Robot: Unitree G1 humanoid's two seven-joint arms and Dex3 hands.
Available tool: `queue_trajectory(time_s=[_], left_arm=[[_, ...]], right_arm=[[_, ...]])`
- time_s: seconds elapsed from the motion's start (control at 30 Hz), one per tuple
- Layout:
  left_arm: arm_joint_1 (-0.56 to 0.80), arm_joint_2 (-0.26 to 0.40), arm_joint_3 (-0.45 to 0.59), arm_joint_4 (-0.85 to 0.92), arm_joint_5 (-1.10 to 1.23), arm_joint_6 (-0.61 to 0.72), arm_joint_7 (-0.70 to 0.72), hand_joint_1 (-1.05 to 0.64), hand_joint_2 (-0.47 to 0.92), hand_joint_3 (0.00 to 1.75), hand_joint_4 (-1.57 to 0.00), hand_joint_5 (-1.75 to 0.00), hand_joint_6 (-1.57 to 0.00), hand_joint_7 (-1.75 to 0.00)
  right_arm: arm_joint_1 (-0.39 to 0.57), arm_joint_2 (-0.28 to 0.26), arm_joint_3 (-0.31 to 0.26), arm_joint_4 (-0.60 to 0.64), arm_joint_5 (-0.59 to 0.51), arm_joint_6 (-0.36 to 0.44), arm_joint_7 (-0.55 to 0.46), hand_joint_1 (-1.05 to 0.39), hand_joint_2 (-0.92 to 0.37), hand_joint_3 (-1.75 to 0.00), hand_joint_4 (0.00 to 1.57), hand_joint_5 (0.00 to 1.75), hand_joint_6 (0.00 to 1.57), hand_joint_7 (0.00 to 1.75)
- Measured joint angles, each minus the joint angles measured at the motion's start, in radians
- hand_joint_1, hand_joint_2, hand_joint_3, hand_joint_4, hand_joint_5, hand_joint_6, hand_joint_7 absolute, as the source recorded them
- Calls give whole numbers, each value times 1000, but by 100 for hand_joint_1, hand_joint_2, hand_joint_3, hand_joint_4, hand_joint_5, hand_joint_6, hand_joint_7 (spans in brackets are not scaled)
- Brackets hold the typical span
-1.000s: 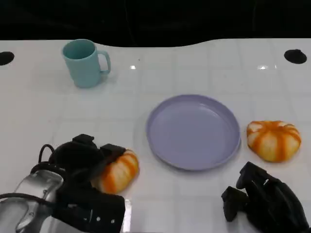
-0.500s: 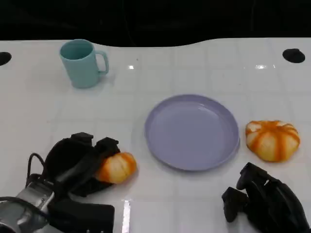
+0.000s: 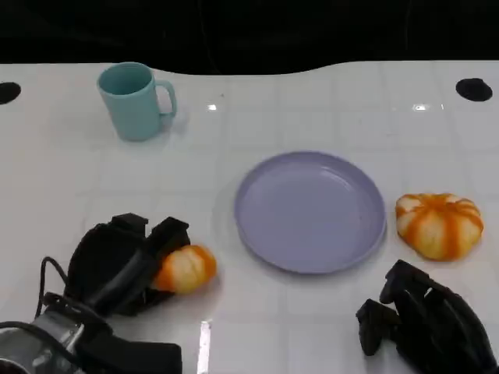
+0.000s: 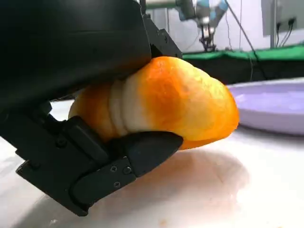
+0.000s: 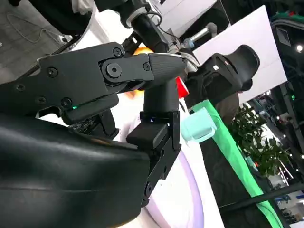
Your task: Grasp the bread from the table and place it into the plate.
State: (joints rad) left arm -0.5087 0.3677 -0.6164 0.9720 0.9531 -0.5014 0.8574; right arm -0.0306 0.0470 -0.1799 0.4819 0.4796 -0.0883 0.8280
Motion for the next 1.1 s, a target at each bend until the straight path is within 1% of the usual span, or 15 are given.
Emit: queue_trajectory(time_s=[0.07,0.17,0.23,0.33,0.43,0.57,0.7,0.77,1.0,1.1], left_arm=[[0,0,12,-25,-12,-19,20,-38,49,154,-101,-175,-82,-175],[0,0,48,-83,-44,-31,30,-39,51,144,-99,-175,-78,-175],[-1,-1,76,-128,-63,-28,30,-39,50,141,-99,-175,-76,-175],[-4,-7,105,-176,-89,-28,30,-39,47,146,-98,-175,-76,-175],[-17,-19,124,-206,-97,-27,28,-39,47,148,-99,-175,-77,-175],[-25,-35,143,-243,-104,-7,-7,-35,44,144,-100,-175,-78,-175],[-59,-69,146,-248,-112,-3,-27,-36,44,145,-101,-175,-77,-175],[-96,-92,141,-229,-112,-8,-27,-37,45,146,-101,-175,-77,-175],[-207,-189,93,-100,-99,-30,-25,-39,45,142,-101,-175,-79,-175],[-241,-231,84,-48,-99,-39,-33,-41,47,139,-101,-175,-79,-175]], right_arm=[[-2,0,0,1,0,0,0,-56,-92,-23,77,170,67,146],[-4,0,-1,2,0,4,0,-56,-92,-23,78,170,68,145],[-4,0,-1,2,0,9,0,-56,-92,-23,78,170,68,145],[-6,-1,-2,5,0,13,0,-55,-92,-22,78,170,68,145],[-8,-2,-3,10,0,18,-1,-55,-92,-22,78,169,69,144],[-8,-2,-3,11,-1,17,-2,-55,-92,-23,77,168,67,144],[-8,-2,-2,12,-2,17,-2,-56,-92,-24,76,168,68,143],[-7,-2,-1,12,-2,16,-1,-56,-92,-24,76,168,68,143],[-2,-1,0,20,-4,-10,16,-57,-92,-24,76,168,67,143],[-1,-1,-1,21,-2,-12,17,-56,-92,-24,76,165,68,141]])
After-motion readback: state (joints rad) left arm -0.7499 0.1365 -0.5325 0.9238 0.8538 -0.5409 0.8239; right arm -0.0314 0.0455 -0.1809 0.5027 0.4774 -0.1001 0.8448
